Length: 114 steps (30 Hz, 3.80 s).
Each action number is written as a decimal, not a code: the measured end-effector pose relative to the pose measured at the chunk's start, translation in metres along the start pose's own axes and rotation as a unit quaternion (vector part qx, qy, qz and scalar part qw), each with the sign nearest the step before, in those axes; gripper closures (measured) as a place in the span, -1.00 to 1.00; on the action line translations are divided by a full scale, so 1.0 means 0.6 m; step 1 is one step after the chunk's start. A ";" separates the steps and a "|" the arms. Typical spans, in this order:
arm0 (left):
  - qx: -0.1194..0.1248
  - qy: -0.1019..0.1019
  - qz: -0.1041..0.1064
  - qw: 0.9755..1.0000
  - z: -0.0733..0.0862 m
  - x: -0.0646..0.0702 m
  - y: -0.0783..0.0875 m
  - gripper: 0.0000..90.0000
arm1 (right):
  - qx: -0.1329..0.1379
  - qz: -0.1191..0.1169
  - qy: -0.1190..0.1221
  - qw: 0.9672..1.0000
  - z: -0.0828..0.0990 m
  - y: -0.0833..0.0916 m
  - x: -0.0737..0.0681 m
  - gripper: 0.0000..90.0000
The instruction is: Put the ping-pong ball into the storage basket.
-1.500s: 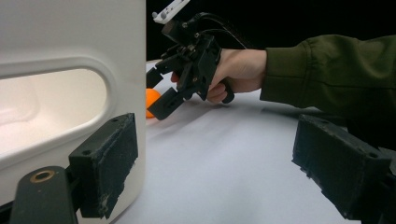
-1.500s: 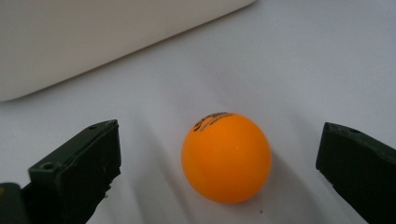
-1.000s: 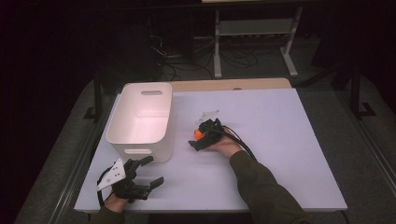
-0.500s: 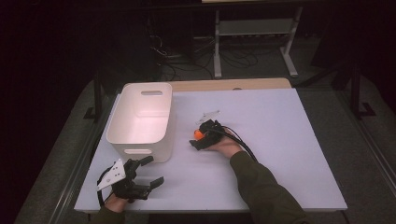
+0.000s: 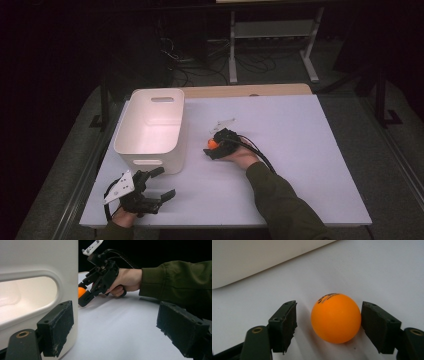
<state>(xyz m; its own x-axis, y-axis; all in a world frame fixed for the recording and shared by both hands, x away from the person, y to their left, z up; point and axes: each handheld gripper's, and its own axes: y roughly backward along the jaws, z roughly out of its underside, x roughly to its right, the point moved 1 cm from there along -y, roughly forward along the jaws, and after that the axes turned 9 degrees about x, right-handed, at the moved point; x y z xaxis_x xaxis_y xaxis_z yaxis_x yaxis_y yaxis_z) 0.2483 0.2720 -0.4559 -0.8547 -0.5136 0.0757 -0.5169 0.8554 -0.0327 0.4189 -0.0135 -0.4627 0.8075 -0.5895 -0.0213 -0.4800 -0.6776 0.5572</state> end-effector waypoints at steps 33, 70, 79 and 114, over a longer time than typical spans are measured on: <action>0.000 -0.001 0.000 1.000 0.000 0.000 0.000 -0.70 | 0.003 -0.001 -0.011 1.000 0.000 0.004 0.010 0.09; -0.001 0.001 -0.001 1.000 0.000 0.000 0.000 -0.70 | 0.002 -0.025 -0.009 1.000 -0.007 0.030 0.001 0.10; -0.002 0.002 0.000 1.000 0.000 0.000 0.000 -0.70 | -0.002 -0.028 -0.001 1.000 -0.013 0.038 -0.009 0.10; -0.004 0.001 0.001 1.000 0.000 0.000 -0.001 -0.70 | 0.003 -0.058 0.009 0.998 -0.041 0.061 -0.043 0.10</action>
<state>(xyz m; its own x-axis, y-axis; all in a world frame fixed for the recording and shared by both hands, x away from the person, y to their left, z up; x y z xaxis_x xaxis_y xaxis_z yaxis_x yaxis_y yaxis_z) 0.2489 0.2716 -0.4558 -0.8553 -0.5123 0.0776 -0.5154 0.8566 -0.0249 0.3887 -0.0124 -0.4215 0.8642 -0.4982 -0.0706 -0.3840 -0.7437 0.5472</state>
